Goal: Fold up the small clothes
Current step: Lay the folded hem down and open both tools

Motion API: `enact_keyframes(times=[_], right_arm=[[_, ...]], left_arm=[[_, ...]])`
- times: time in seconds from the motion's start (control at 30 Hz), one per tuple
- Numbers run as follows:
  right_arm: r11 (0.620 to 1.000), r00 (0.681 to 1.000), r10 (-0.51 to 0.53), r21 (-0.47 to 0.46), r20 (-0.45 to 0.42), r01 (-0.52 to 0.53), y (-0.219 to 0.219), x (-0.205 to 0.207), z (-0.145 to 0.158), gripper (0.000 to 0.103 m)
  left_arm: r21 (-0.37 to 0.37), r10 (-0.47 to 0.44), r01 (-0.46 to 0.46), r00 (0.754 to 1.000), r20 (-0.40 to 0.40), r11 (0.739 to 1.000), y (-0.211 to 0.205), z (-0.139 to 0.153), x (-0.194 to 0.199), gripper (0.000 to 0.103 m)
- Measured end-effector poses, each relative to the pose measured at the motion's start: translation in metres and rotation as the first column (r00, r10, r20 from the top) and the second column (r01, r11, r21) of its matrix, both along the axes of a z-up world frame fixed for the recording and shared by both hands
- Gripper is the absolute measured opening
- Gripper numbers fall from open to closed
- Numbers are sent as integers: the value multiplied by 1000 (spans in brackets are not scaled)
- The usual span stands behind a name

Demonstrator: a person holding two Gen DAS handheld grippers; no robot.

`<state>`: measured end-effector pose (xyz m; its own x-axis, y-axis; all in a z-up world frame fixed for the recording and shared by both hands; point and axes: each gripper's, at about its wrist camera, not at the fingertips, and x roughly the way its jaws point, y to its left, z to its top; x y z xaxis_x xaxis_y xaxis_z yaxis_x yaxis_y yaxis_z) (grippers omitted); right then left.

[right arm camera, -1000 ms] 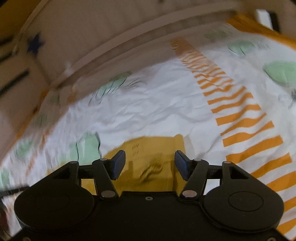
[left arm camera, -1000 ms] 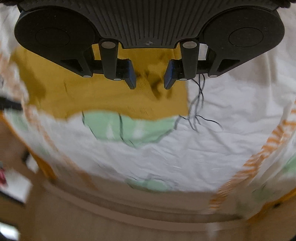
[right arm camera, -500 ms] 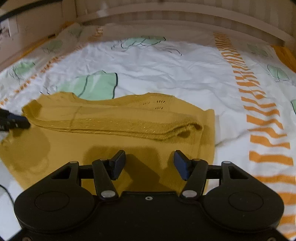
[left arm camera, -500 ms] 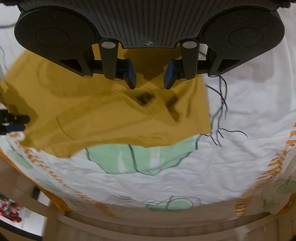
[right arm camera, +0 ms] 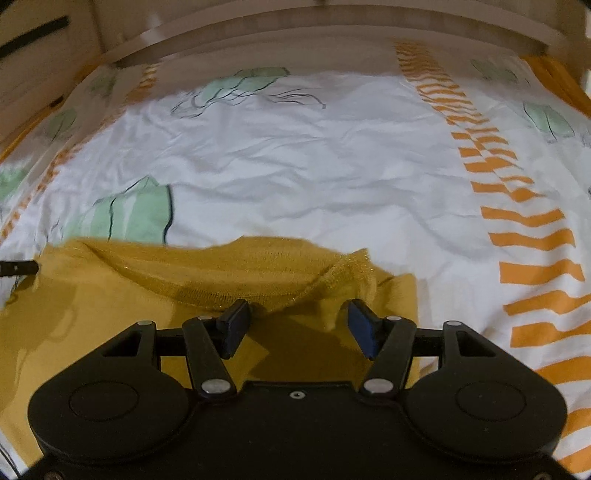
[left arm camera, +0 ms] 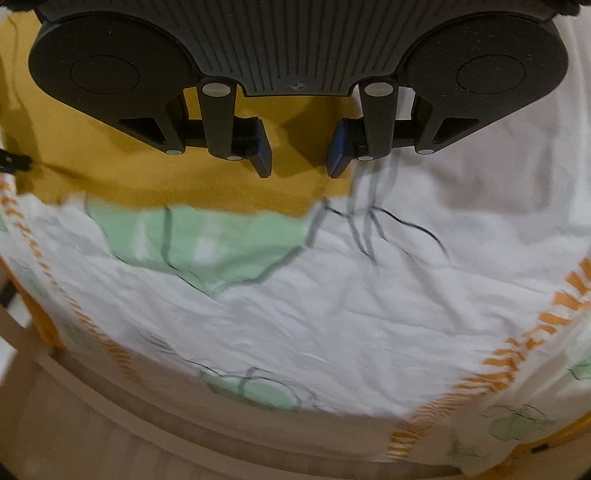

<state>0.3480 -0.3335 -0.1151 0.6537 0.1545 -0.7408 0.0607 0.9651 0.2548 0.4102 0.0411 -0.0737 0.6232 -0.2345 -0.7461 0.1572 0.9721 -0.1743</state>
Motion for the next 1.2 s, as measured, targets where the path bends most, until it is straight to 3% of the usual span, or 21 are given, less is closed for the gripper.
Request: enact_keyframes(times=[0.13,0.27,0.4,0.53,0.7,0.97,1.2], right_arm=[[996,998,-60,62,0,60,-13,1,-1,65],[988,993,-117,104,15,114,-27,-9,4,65],[977,985,-170,136,34,164,-41,-27,11,65],[988,990,-134,81,52,130,-39,-36,21,65],[988,993,-104,117,60,96,-31,-56,23,65],[990,998,-49,127,-27,52,-12,-96,3,65],[999,995,-26,44,-94,30,-4,-130,-4,65]], left_arm=[[2,86,-86,996,-15,996,13,6,5,32],[-8,99,-99,995,-15,995,20,18,-12,32],[-57,74,-76,996,-40,996,17,25,-33,32],[-99,48,-55,997,-67,994,5,27,-57,32],[-142,4,-23,991,-132,990,-11,20,-86,33],[-121,-24,0,980,-197,993,-22,-2,-122,33],[-45,-36,30,988,-149,999,-27,-2,-141,35]])
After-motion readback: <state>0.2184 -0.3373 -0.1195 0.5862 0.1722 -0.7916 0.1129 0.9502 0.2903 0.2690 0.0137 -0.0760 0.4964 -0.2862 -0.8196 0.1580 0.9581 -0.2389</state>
